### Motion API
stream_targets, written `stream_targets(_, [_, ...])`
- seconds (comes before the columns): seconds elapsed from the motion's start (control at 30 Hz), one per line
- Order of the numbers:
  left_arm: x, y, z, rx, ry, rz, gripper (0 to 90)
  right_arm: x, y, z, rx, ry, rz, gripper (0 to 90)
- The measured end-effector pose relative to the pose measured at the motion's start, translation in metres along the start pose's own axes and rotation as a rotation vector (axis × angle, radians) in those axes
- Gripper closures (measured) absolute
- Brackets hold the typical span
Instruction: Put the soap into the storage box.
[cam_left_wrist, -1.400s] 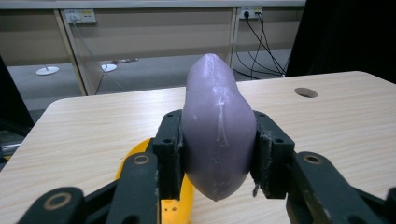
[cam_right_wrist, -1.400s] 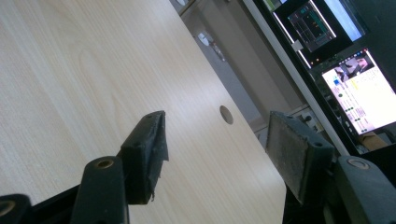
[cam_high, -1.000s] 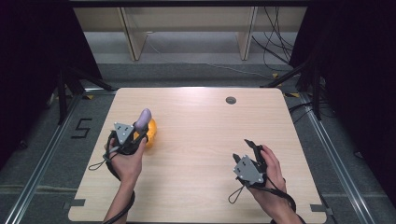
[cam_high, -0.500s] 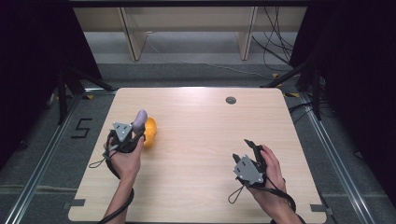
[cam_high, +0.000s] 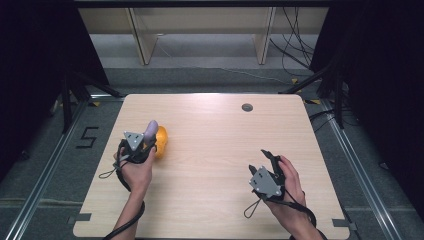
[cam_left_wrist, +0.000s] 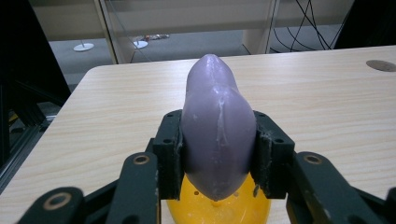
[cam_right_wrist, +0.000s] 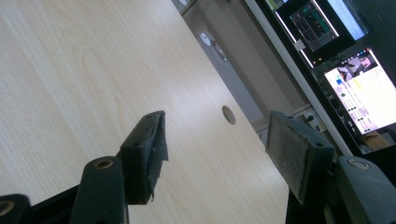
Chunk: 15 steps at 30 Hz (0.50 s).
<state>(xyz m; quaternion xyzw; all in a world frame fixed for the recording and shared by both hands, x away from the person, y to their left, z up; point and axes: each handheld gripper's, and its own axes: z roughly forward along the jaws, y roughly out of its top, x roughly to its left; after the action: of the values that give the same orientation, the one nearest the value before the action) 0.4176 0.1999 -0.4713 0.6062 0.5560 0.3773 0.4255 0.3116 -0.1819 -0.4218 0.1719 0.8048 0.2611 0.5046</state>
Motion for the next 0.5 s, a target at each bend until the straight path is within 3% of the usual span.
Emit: stream_targets(0.5, [-0.001, -0.011, 0.016, 0.061, 0.011, 0.019, 58.7, 0.001, 0.0, 0.0, -0.002, 0.004, 0.017, 38.7])
